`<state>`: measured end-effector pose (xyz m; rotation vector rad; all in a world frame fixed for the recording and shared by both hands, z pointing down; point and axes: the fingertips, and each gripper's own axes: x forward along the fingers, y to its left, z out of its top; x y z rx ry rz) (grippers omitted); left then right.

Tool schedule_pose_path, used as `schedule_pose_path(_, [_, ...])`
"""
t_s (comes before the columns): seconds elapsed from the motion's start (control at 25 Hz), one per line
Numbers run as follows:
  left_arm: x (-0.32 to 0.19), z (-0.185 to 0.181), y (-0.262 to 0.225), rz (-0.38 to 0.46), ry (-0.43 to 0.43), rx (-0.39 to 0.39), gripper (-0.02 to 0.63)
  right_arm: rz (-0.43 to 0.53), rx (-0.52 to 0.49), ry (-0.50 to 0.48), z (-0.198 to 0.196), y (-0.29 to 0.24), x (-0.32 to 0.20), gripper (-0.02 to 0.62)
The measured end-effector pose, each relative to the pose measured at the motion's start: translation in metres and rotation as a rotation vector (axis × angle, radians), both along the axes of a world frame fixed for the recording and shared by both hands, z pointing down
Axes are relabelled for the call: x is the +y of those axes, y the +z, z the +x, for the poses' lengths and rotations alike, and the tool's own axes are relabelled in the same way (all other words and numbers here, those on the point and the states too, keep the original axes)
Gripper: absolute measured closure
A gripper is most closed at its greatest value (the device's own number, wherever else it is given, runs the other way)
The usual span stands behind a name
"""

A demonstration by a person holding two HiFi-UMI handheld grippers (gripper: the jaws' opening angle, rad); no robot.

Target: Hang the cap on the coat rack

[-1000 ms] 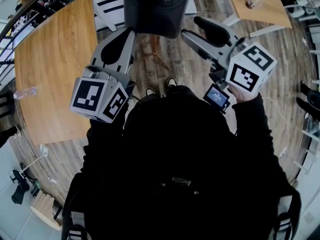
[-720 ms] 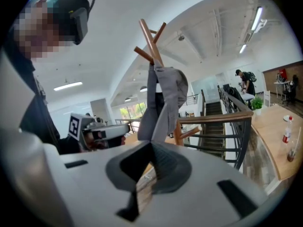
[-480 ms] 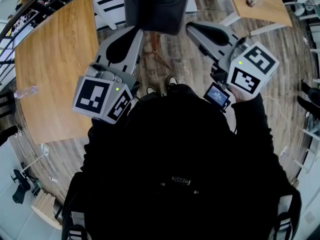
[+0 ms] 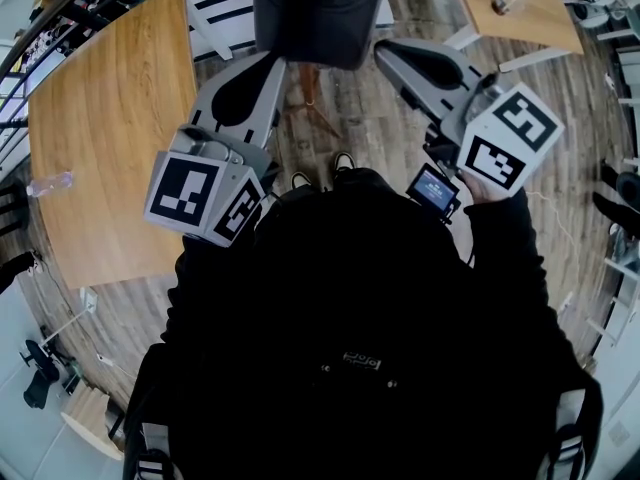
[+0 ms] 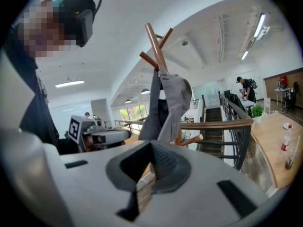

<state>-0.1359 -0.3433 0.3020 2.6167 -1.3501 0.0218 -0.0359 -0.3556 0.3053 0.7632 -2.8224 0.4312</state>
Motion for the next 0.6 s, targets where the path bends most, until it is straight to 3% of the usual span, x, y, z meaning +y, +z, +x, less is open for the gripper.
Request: schedule_pose_path(0.6, [-0.0037,0.0035,0.0002,0.013,0.016,0.005,0.600,0.001,0.000,0.001,0.0010,-0.0003,-0.0006,0.592])
